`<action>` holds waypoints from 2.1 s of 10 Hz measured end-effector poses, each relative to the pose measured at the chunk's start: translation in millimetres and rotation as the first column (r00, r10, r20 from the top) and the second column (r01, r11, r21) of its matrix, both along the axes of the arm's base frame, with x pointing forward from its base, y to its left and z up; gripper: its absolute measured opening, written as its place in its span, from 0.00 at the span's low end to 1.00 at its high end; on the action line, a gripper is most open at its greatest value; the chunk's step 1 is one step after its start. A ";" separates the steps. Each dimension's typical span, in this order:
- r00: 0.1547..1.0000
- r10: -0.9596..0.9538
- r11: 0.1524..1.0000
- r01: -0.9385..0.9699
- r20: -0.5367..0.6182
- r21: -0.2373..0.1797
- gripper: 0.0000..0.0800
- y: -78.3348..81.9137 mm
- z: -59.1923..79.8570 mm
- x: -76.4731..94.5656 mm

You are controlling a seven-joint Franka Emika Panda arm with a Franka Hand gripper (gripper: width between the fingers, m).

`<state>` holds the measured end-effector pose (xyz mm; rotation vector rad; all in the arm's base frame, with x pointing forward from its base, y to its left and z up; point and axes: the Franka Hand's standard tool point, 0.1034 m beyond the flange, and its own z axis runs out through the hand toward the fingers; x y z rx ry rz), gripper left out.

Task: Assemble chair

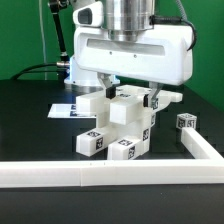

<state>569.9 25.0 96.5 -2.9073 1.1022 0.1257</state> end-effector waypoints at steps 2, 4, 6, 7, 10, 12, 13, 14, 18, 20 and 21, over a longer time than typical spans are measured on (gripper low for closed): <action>1.000 -0.003 1.000 0.003 -0.001 0.001 0.81 -2.1 2.6 0.1; 0.999 -0.039 0.999 0.040 -0.018 0.017 0.81 8.2 21.4 -3.3; 0.997 -0.071 0.997 0.072 -0.014 0.027 0.81 24.5 33.5 -13.6; 0.996 -0.084 0.996 0.084 -0.015 0.037 0.81 35.7 42.8 -24.7; 0.995 -0.096 0.994 0.097 -0.019 0.042 0.81 52.3 47.7 -32.9; 0.995 -0.096 0.994 0.097 -0.019 0.042 0.81 52.3 47.3 -33.1; 0.991 -0.132 0.990 0.133 -0.018 0.038 0.81 57.1 46.9 -37.0; 0.988 -0.155 0.987 0.156 -0.018 0.039 0.81 77.0 45.1 -55.3; 0.985 -0.171 0.983 0.173 -0.028 0.064 0.81 97.5 39.0 -70.0; 0.984 -0.178 0.982 0.179 -0.025 0.062 0.81 100.8 38.0 -71.5; 0.980 -0.196 0.979 0.197 -0.022 0.057 0.81 111.4 33.8 -79.4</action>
Offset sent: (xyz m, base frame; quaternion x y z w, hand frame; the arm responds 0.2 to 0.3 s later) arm -0.0167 0.0047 0.0395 -0.0486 -0.0174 0.0467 0.9976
